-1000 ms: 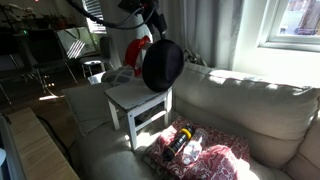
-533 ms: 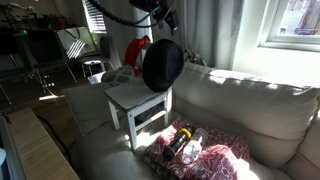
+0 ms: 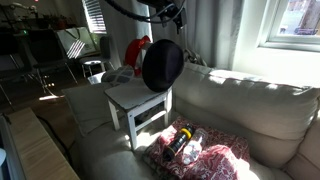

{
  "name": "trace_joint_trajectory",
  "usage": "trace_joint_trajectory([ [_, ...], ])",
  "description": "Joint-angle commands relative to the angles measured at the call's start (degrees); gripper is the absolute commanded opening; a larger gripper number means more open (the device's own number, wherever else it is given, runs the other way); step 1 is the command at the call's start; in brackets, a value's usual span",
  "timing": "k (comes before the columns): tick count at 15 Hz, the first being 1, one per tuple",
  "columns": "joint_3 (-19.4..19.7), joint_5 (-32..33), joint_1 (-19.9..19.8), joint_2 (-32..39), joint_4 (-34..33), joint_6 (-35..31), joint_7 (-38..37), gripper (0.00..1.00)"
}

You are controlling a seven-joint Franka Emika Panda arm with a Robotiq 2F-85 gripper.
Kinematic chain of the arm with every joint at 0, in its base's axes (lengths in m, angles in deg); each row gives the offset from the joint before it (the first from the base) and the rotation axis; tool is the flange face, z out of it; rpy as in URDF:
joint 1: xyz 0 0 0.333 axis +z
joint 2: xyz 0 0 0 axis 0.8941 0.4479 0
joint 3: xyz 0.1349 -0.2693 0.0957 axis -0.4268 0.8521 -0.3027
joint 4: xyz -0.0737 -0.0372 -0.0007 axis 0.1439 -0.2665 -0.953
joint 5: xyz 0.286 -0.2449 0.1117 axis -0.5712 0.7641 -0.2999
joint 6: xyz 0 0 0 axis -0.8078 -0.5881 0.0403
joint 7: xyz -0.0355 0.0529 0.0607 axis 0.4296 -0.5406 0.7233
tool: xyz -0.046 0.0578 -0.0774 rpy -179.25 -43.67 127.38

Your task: Hang the red hat on the left side of the backrest of the white chair and then put the black hat on the seat of the white chair

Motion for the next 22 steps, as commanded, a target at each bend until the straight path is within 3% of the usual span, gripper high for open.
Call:
trace_joint_trajectory([
  [1,1.49,-4.99,-2.63,1.28,-2.5,10.9,10.72,1.0],
  [3,3.17,-5.93,-2.31,1.93,-2.33,13.4,14.18,1.0],
  [13,3.92,-20.01,-1.14,5.99,-0.04,6.91,27.59,0.97],
  [15,4.19,-21.63,-1.09,6.37,0.1,7.13,29.42,0.86],
  [16,4.32,-22.29,-0.99,6.56,0.2,7.11,30.17,0.71],
  [22,4.96,-24.86,-0.49,7.12,0.85,7.96,32.48,0.24],
])
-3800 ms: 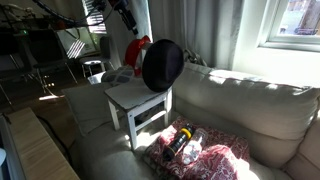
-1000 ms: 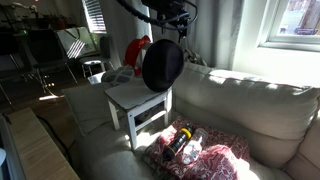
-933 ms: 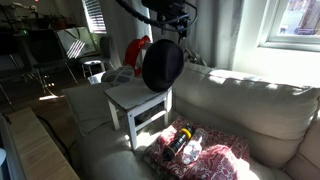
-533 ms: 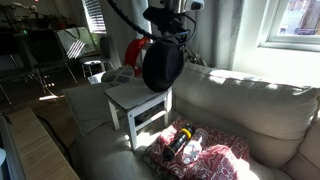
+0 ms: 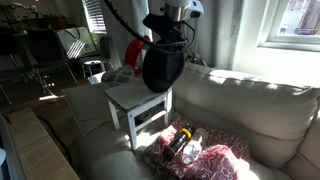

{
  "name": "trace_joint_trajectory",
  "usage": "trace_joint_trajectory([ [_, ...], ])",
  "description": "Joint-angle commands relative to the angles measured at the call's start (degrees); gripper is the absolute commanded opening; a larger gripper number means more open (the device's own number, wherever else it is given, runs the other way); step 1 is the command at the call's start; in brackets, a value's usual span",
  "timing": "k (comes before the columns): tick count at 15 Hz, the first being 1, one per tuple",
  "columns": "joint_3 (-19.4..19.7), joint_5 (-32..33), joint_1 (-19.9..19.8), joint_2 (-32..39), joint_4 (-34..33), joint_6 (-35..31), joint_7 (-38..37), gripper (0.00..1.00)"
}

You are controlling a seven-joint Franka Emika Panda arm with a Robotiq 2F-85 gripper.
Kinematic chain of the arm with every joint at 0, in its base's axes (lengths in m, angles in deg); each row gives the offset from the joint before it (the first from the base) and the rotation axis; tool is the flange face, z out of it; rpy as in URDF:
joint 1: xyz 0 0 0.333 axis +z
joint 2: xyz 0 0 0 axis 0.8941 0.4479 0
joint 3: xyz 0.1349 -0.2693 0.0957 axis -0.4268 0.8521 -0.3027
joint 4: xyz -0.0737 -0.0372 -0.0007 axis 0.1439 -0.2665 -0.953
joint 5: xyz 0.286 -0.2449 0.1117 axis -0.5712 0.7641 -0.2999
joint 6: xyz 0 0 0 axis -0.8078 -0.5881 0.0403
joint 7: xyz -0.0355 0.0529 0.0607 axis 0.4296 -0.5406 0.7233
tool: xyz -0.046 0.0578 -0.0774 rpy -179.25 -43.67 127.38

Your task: Hang the red hat on the left side of the backrest of the white chair and then put the black hat on the seat of the white chair

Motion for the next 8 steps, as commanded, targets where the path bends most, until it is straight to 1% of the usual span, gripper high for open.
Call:
trace_joint_trajectory([
  [1,1.5,-2.3,1.38,0.28,0.84,-0.1,2.35,0.16],
  [3,1.77,-2.01,1.53,-0.38,0.94,0.4,1.97,0.02],
  [5,2.27,-1.04,1.81,-2.07,1.21,1.05,0.98,0.0],
  [8,3.16,0.04,2.39,-5.87,1.87,1.74,0.22,0.01],
])
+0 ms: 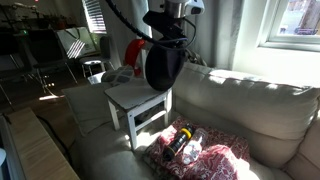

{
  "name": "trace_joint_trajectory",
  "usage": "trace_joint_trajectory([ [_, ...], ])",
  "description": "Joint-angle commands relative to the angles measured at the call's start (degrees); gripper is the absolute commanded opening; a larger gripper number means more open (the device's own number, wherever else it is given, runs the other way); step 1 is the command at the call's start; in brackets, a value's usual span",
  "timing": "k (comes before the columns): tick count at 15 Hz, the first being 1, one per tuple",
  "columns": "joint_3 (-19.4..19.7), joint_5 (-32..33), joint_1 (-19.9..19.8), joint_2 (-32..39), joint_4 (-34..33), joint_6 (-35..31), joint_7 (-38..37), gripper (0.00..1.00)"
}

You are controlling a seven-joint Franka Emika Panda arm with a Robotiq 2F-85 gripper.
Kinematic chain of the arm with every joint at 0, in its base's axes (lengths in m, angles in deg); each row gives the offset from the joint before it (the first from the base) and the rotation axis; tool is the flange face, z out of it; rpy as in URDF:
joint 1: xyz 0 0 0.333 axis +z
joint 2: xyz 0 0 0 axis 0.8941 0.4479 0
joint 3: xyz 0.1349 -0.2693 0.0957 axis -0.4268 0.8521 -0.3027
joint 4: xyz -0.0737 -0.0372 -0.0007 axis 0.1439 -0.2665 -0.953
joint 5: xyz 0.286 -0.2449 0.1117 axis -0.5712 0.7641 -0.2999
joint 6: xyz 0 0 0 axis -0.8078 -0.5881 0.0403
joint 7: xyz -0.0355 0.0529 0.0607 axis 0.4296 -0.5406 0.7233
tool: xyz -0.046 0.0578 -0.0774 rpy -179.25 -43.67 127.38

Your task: Hang the red hat on the left side of the backrest of the white chair and then put the black hat on the seat of the white chair

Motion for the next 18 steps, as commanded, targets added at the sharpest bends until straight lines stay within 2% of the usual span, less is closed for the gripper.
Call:
trace_joint_trajectory([
  [1,2.31,1.35,1.84,-5.8,2.08,1.62,-0.76,0.02],
  [5,4.24,10.51,4.82,-12.11,5.37,1.17,-5.98,0.02],
  [7,4.99,19.05,6.43,-15.41,7.92,0.03,-11.31,0.02],
  [9,5.21,26.91,7.21,-18.37,10.07,1.64,-16.49,0.02],
  [11,4.3,35.59,6.99,-20.66,12.28,0.25,-22.47,0.02],
  [12,5.26,39.63,8.23,-21.89,13.24,-0.48,-25.84,0.02],
  [13,3.9,44.13,6.96,-23.0,14.27,-1.12,-29.57,0.02],
  [14,5.24,48.82,8.15,-24.09,15.05,-0.82,-33.37,0.02],
  [16,4.97,54.04,8.4,-25.26,15.54,2.18,-38.97,0.02],
  [18,4.26,56.16,9.38,-25.64,16.59,4.3,-43.26,0.02],
])
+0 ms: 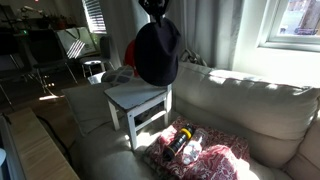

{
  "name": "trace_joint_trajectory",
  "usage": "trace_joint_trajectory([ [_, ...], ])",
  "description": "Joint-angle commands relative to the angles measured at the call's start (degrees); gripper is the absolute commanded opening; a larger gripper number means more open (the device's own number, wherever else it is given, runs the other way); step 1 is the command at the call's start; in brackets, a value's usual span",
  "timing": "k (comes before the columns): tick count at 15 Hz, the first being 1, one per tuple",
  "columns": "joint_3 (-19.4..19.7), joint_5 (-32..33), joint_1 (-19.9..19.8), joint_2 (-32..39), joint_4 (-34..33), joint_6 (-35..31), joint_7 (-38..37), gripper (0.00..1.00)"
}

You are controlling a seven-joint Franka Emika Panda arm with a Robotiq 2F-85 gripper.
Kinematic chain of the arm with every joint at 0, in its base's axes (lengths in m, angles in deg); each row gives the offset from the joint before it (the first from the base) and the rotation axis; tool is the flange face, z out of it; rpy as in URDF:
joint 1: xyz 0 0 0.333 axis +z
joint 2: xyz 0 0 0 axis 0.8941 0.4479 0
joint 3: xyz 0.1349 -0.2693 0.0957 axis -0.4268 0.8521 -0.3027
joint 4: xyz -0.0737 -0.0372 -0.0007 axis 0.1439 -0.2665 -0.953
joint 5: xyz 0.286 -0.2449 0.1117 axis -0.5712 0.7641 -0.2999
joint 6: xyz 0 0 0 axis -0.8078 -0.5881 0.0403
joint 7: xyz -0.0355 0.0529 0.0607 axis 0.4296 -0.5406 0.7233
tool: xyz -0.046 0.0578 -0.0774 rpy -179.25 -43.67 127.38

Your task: Hang the red hat on the left side of the backrest of the white chair and then put the black hat on the seat of the white chair

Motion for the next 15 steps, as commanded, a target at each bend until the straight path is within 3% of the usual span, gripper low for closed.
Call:
trace_joint_trajectory([
  [1,-0.26,5.28,2.62,-2.47,3.54,3.75,-9.06,0.02],
  [3,-1.26,5.23,4.18,-2.01,4.45,3.98,-13.36,0.02],
  [6,-3.38,6.81,5.96,0.77,4.68,2.99,-25.93,0.02],
  [9,-5.19,12.36,7.48,4.44,4.63,1.44,-38.19,0.02],
  [13,-5.19,19.73,9.95,10.56,2.65,-1.48,-52.24,0.02],
  [15,-4.68,19.29,11.55,13.88,1.24,-2.81,-56.58,0.02],
])
